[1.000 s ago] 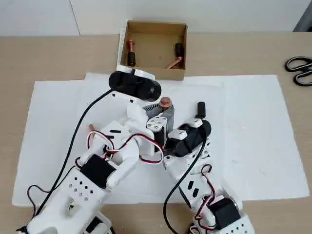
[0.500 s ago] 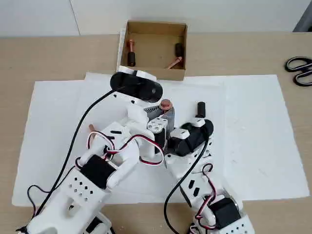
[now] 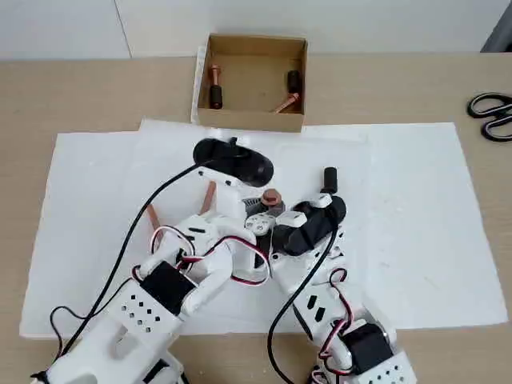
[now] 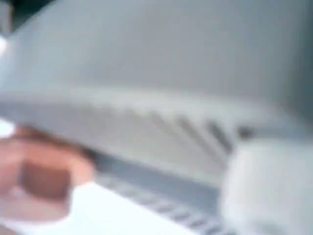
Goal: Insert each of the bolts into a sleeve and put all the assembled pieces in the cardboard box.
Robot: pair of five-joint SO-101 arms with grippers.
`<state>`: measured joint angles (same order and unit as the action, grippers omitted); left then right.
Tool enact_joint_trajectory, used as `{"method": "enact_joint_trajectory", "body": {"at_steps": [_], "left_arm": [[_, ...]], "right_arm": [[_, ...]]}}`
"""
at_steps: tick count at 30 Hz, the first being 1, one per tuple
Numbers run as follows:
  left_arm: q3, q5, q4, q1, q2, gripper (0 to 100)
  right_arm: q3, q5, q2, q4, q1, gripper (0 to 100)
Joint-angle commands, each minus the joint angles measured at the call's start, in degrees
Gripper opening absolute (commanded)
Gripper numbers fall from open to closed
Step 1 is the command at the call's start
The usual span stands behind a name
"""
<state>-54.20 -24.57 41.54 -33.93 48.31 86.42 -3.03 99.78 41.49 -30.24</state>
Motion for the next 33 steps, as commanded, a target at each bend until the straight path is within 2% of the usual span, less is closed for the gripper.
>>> {"method": "enact_joint_trajectory", "body": {"at_steps": [1, 26, 33], "left_arm": [[-0.75, -0.18, 0.09, 0.35, 0.79, 1], [-3.74, 0.18, 0.44, -1.85, 0.88, 1], [-3.65, 0.00, 2.46, -1.85, 0.88, 13]], "right_arm": [[-0.79, -0.35, 1.54, -1.45, 0.66, 0.4], [-0.70, -0.35, 1.54, -1.36, 0.75, 0.4], [-0.70, -0.35, 1.54, -1.27, 0.75, 0.4]]}}
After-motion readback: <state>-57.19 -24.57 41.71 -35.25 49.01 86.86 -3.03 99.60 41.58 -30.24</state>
